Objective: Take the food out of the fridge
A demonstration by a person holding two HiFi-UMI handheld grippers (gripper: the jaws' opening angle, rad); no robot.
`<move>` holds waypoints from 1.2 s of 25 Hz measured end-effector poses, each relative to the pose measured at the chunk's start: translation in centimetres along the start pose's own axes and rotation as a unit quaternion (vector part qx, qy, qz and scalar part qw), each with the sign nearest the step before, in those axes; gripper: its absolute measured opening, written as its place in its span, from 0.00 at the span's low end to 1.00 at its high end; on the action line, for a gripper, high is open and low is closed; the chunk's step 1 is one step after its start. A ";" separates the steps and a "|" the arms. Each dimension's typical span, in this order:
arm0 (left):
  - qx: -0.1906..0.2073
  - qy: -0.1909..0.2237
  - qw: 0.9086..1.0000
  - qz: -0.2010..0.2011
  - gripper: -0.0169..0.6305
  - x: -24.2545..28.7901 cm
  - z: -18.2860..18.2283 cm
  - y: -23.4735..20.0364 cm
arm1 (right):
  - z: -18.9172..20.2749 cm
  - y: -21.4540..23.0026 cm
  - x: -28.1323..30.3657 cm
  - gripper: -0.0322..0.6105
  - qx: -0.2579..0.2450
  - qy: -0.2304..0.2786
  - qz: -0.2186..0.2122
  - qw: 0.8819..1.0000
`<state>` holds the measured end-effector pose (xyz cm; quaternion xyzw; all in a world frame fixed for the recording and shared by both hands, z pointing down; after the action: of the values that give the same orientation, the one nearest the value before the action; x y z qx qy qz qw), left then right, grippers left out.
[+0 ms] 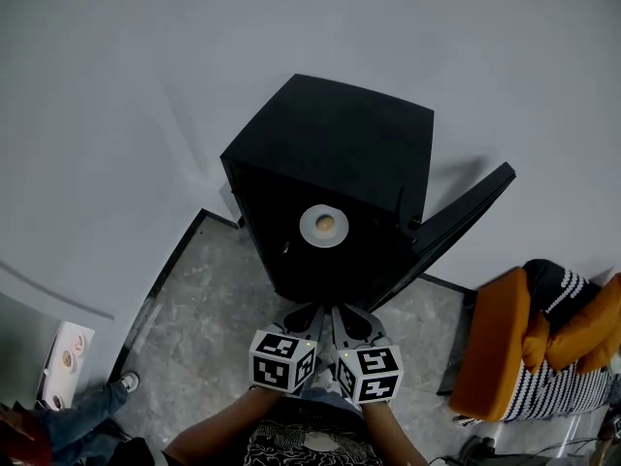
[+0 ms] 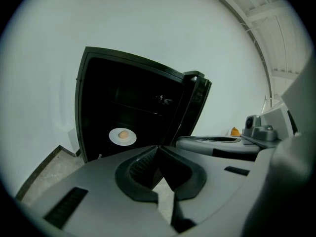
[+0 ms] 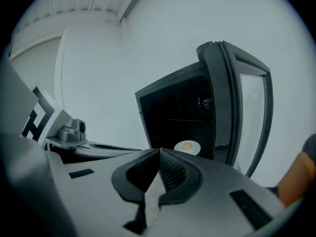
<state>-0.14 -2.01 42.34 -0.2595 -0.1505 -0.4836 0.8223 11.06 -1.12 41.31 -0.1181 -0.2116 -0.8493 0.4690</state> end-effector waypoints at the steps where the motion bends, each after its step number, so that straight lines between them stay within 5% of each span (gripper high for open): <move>1: -0.020 0.003 1.000 0.004 0.05 0.3 0.0 -0.2 | -0.2 0.2 0.1 0.08 -0.002 0.001 -0.003 1.000; 5: -0.153 0.026 0.987 0.045 0.05 1.4 0.7 -1.4 | -0.5 0.7 0.3 0.08 -0.010 0.003 -0.011 1.000; 10: -0.279 0.081 0.952 0.096 0.05 2.3 1.6 -3.7 | -0.6 0.9 1.0 0.08 -0.018 -0.005 -0.018 1.000; 14: -0.359 0.119 0.915 0.140 0.05 3.2 2.5 -5.1 | -0.6 0.9 1.6 0.08 -0.029 -0.015 -0.021 0.999; 24: -0.415 0.151 0.873 0.209 0.05 8.1 2.8 -8.8 | -1.1 1.7 4.9 0.08 -0.051 -0.041 -0.002 0.998; 30: -0.434 0.150 0.861 0.221 0.05 11.3 3.4 -11.6 | -2.0 2.2 7.7 0.08 -0.061 -0.049 0.007 0.997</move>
<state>-4.70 -12.81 54.00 -0.5407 0.2607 -0.3385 0.7247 8.83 -8.85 43.16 -0.1900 -0.1812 -0.8505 0.4558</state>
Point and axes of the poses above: the fingertips, and each gripper's own axes: x forward along the fingers, y to its right, z out of its underside, the point moved 8 cm from there along -x, backward along the fingers, and after that the axes turned 3 degrees about -z, right-handed, at the moved point
